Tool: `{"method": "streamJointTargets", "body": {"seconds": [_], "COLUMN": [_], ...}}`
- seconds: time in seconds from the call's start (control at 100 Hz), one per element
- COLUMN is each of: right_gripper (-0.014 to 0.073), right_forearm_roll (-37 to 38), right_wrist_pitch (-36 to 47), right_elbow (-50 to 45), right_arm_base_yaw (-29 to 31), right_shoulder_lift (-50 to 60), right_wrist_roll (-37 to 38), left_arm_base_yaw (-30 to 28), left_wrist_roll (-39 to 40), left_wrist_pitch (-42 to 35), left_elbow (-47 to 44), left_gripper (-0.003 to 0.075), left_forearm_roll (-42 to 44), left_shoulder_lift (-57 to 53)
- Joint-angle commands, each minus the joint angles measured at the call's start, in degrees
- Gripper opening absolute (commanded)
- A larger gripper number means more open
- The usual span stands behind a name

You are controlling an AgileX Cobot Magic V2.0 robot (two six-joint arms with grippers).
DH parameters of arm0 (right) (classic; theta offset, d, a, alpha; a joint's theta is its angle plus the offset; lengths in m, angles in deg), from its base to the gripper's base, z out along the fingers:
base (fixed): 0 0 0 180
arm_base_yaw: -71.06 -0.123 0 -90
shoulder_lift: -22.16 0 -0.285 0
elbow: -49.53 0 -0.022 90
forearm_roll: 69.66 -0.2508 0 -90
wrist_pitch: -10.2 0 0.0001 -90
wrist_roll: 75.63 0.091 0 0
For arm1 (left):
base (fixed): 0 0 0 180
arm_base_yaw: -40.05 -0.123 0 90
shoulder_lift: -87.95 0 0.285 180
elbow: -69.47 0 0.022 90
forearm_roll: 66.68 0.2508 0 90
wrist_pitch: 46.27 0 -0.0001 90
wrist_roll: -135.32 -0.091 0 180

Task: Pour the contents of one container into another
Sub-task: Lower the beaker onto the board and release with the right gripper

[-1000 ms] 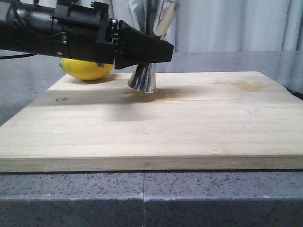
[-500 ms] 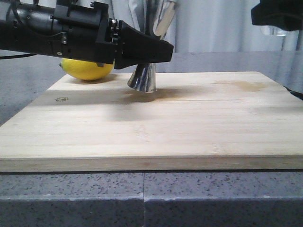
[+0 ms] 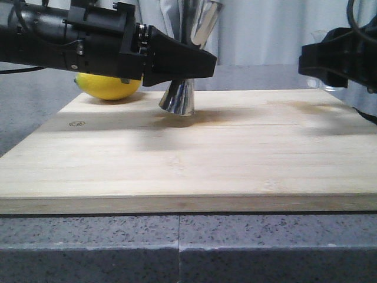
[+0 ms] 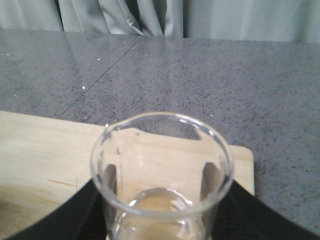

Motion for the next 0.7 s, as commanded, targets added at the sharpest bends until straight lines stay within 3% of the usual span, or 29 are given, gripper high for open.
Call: {"method": "streamJointTargets", "body": {"seconds": [0.0, 0.49, 0.69], "right_gripper": [0.0271, 0.0278, 0.0443], "right_forearm_roll": [1.19, 1.42, 1.42], "right_wrist_pitch": [7.17, 10.16, 10.50], "right_elbow": [1.32, 1.32, 1.32], "right_arm_base_yaw": [0.32, 0.32, 0.32], "right_shoulder_lift": [-0.87, -5.69, -5.69], "right_wrist_roll": [0.45, 0.45, 0.34], "left_arm_base_yaw": [0.59, 0.59, 0.59], "left_wrist_roll": [0.25, 0.25, 0.25], "left_wrist_pitch": [6.18, 6.18, 6.18], "left_elbow": [1.63, 1.63, 1.63], "left_gripper": [-0.0019, -0.0019, -0.0019], "left_forearm_roll": [-4.97, -4.97, -4.97], "left_shoulder_lift": [-2.61, -2.61, -2.61]}}
